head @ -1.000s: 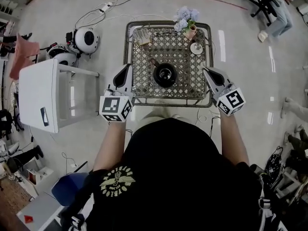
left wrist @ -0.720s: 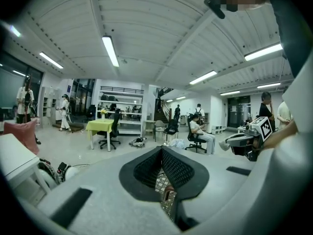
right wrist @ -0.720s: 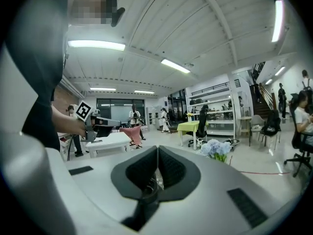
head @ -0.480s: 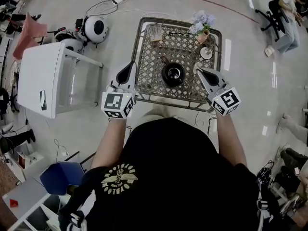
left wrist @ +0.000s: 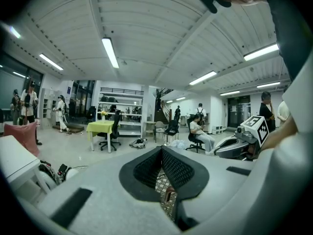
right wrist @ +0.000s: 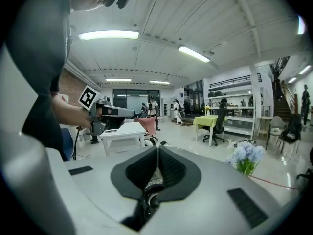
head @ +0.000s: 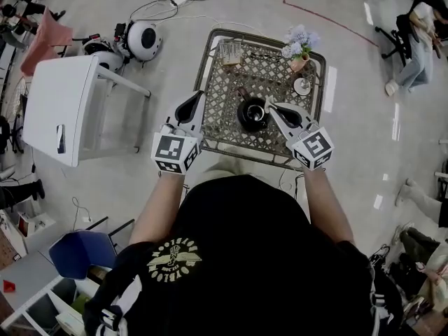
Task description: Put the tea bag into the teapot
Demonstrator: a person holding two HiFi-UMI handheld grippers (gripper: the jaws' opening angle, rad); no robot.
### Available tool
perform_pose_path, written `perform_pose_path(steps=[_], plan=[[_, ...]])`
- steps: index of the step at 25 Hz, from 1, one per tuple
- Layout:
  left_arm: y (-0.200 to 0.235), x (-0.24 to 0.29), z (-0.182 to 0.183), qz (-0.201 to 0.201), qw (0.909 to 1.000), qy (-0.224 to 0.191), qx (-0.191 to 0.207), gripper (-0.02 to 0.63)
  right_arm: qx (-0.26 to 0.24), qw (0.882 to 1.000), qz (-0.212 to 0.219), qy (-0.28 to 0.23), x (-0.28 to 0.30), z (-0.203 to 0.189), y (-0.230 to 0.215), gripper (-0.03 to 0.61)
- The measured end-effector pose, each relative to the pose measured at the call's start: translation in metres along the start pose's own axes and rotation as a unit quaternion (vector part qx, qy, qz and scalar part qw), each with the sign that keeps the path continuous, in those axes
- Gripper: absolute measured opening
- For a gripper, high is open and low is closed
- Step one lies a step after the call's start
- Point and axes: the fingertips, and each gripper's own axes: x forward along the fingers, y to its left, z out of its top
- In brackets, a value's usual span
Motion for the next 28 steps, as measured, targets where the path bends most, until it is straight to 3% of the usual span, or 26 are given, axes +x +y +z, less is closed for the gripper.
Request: perform_pose_path(steps=[8, 11, 22, 24, 28], plan=[[0.019, -0.002, -0.004, 0.011, 0.9999, 0.007, -0.003, -0.005, 0.01, 1.0, 0.016, -0.009, 0.014, 0.002, 0.001, 0.02], [0.025, 0.0, -0.001, 0.014, 0.9999, 0.004, -0.004, -0.005, 0.018, 1.0, 0.015, -0.013, 0.015, 0.003, 0.0, 0.083], [0.022, 0.011, -0.001, 0.0, 1.0, 0.005, 0.002, -0.005, 0.024, 0.999, 0.009, -0.039, 0.01, 0.008, 0.001, 0.083], [0.02, 0.013, -0.001, -0.006, 0.9999, 0.007, 0.007, -0.005, 0.028, 0.999, 0.012, -0.044, 0.007, 0.009, 0.005, 0.011], [0.017, 0.013, 0.001, -0.01, 0.9999, 0.008, 0.009, -0.005, 0.022, 0.999, 0.011, -0.044, 0.001, 0.013, 0.008, 0.011]])
